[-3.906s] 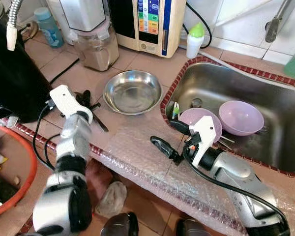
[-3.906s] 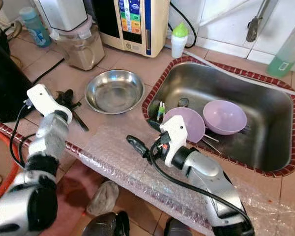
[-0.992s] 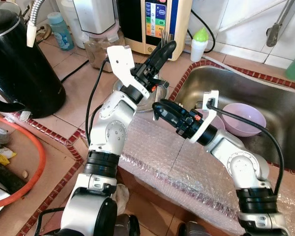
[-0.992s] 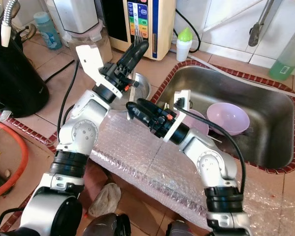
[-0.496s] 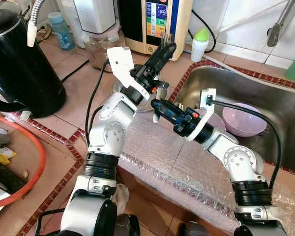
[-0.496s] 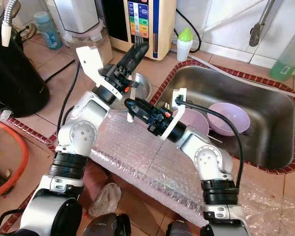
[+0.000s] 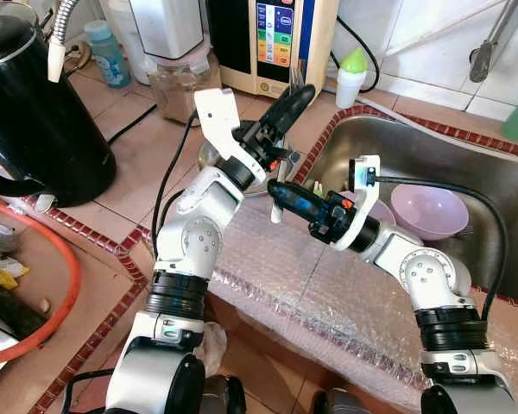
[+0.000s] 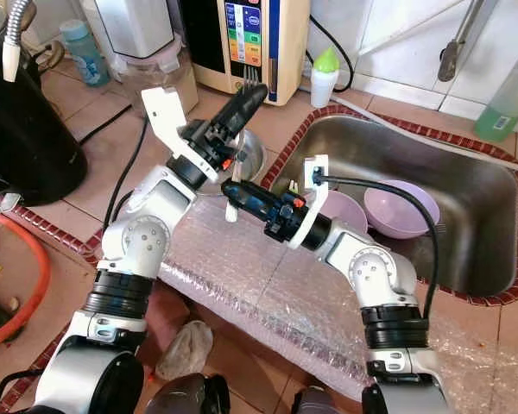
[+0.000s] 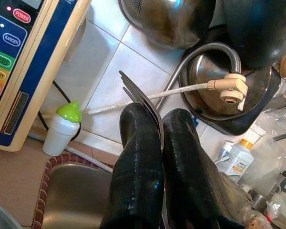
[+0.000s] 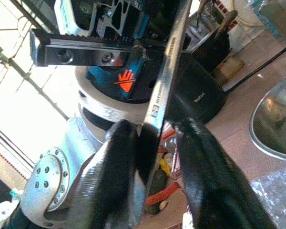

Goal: Kitchen organization

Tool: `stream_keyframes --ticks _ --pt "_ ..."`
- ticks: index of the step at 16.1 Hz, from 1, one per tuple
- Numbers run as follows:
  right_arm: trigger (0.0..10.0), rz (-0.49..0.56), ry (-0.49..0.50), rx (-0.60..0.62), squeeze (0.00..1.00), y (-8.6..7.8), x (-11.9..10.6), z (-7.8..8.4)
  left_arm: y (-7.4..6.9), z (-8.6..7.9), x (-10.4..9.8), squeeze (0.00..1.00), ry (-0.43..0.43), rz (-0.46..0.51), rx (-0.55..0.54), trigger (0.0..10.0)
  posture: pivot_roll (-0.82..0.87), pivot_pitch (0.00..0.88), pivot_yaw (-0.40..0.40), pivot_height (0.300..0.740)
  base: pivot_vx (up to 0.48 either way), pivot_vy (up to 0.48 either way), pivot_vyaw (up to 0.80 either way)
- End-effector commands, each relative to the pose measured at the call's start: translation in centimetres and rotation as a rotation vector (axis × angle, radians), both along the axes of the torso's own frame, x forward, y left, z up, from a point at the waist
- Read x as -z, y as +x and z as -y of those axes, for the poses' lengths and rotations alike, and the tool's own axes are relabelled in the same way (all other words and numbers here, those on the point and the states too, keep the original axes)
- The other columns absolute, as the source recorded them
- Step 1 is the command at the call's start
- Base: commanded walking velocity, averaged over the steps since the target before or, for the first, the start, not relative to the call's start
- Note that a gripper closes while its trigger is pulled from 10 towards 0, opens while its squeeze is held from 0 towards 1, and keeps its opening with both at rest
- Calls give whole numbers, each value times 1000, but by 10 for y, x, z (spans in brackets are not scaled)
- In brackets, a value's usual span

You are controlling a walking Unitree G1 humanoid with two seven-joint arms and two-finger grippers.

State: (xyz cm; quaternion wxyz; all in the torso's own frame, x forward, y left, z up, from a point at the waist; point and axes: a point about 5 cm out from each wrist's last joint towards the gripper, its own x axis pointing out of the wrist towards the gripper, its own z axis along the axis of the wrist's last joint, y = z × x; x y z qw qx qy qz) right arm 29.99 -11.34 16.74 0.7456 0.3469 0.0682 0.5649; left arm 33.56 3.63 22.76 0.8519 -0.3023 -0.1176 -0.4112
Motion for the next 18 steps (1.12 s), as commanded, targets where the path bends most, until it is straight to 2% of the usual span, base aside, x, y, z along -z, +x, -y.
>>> stream_keyframes --ticks 1,8,16,17,18 --pt "0 -20 -21 -33 0 -1 3 -4 -11 20 -12 0 -62 38 80 0 -102 74 92 740 0 0 0" --pt "0 -11 3 -100 0 -7 0 -1 -13 21 -10 0 -69 21 107 0 -106 75 92 740 0 0 0" --pt "0 -20 0 -61 0 -4 3 4 -11 21 -5 0 -49 16 115 0 -113 72 93 740 0 0 0" --pt "0 -22 -1 -57 0 -4 3 4 -11 20 -5 0 -46 17 114 2196 -113 70 92 740 0 0 0" --pt "0 -22 -3 -56 0 -4 4 3 -10 19 -4 0 -36 16 111 2196 -113 70 92 740 0 0 0"
